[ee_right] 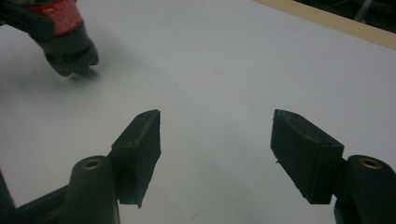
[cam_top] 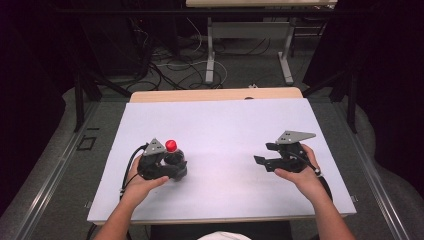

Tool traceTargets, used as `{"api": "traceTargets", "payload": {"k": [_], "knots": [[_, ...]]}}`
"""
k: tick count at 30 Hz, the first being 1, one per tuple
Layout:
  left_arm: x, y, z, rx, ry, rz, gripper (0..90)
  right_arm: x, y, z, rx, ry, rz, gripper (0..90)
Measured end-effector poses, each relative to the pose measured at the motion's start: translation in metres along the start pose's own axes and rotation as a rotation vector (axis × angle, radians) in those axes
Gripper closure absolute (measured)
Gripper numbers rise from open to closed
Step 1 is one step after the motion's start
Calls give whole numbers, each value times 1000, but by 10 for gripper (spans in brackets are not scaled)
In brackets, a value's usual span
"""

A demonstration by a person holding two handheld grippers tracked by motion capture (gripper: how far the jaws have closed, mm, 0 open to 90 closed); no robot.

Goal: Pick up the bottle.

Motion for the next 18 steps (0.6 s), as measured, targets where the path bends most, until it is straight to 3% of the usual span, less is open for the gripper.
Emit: {"api": "traceTargets", "payload": {"k": [1, 3, 4, 11, 18], "knots": [[4, 5, 2, -16, -1, 10, 295, 3, -3, 1, 11, 0, -22, 337], [7, 8, 4, -10, 11, 16, 295, 5, -7, 2, 22, -7, -21, 344], [11, 14, 7, -24, 5, 32, 295, 12, -15, 3, 56, -20, -38, 349], [24, 31, 18, -67, 2, 65, 295, 32, -39, 9, 150, -62, -92, 353], [30, 48, 25, -111, -13, 68, 296, 52, -60, 16, 219, -76, -119, 421]]}}
Point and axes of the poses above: each handheld gripper's, and its own axes: z roughly forward along the jaws, x roughly out of its top, y roughly to its right, the point moved 8 cm from there along z, roughly forward along the jaws, and after that the axes turned 3 degrees about y, right-handed, at the moved point
